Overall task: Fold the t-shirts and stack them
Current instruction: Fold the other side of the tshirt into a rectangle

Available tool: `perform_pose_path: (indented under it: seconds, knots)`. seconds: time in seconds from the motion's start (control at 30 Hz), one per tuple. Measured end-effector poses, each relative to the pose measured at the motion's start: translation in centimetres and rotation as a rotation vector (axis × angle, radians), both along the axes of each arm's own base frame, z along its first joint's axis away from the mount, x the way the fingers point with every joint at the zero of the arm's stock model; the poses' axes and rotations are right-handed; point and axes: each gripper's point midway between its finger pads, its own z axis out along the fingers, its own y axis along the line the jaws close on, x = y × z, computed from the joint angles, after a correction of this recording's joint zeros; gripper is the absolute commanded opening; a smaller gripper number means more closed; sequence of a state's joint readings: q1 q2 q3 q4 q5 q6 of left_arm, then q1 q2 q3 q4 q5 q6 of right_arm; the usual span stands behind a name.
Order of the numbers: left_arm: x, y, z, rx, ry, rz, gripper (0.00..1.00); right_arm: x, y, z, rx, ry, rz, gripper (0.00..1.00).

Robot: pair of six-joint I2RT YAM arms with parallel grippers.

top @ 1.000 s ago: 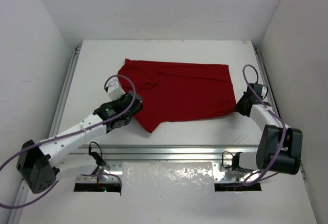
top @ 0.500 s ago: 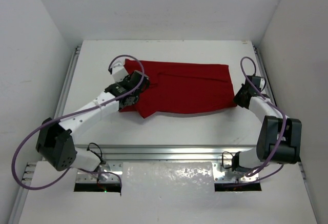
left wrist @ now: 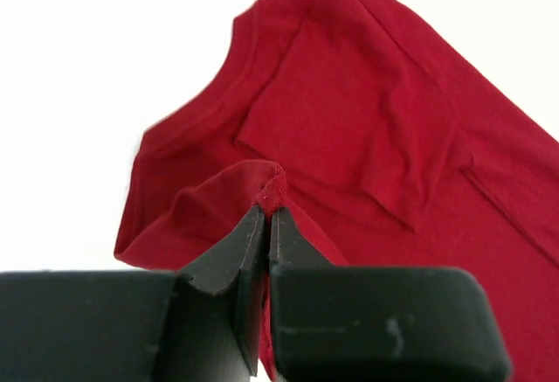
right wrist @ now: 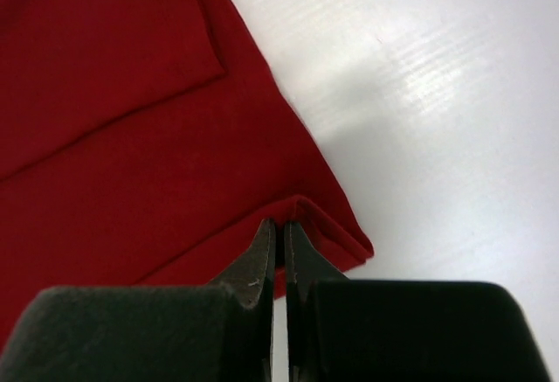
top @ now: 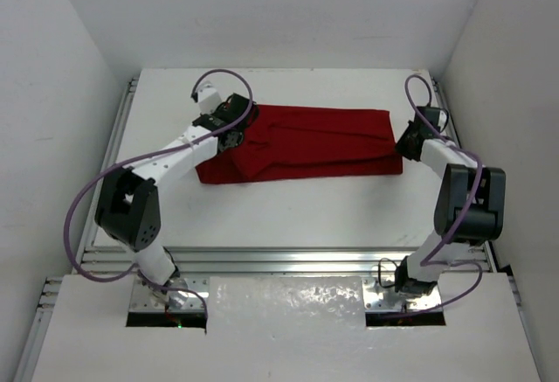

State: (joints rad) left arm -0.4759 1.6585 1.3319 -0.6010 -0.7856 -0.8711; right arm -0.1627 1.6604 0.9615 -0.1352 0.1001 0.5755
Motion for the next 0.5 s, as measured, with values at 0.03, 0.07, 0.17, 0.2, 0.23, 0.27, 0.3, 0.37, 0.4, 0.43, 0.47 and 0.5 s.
perform_pose_path:
  seconds: [0.03,0.07,0.17,0.2,0.23,0.27,0.3,0.37,0.4,0.43,0.47,0.5]
  knots:
    - [0.5,0.2,-0.2,0.004,0.004,0.004,0.00,0.5,0.0,-0.1,0.000,0.002,0.002,0.00]
    - [0.9,0.2,-0.2,0.007,0.006,0.007,0.00,1.0,-0.1,-0.3,-0.001,0.004,0.004,0.00]
    - [2.2,0.4,-0.5,0.017,0.008,0.011,0.00,1.8,-0.2,-0.9,-0.004,0.016,0.009,0.00]
    - [2.5,0.4,-0.6,0.017,0.009,0.012,0.00,2.0,-0.3,-1.1,-0.005,0.020,0.010,0.00]
    - [2.9,0.3,-0.7,0.015,0.008,0.009,0.00,2.3,-0.4,-1.2,-0.007,0.023,0.013,0.00]
    - [3.3,0.2,-0.8,0.017,0.008,0.004,0.00,2.6,-0.4,-1.3,-0.009,0.024,0.015,0.00]
    - [3.6,0.1,-0.9,0.017,0.009,0.000,0.00,3.0,-0.5,-1.4,-0.010,0.024,0.017,0.00]
    - [4.4,-0.2,-1.1,0.018,0.009,-0.004,0.00,3.6,-0.6,-1.8,-0.014,0.029,0.021,0.00]
    - [4.8,-0.3,-1.2,0.019,0.010,-0.006,0.00,3.9,-0.7,-1.9,-0.016,0.031,0.023,0.00]
    - [5.1,-0.4,-1.2,0.019,0.009,-0.006,0.00,4.1,-0.8,-2.1,-0.018,0.034,0.023,0.00]
    - [5.5,-0.5,-1.2,0.019,0.008,-0.005,0.00,4.3,-0.8,-2.3,-0.020,0.036,0.025,0.00]
    - [5.7,-0.6,-1.3,0.019,0.008,-0.002,0.00,4.5,-0.9,-2.4,-0.021,0.038,0.025,0.00]
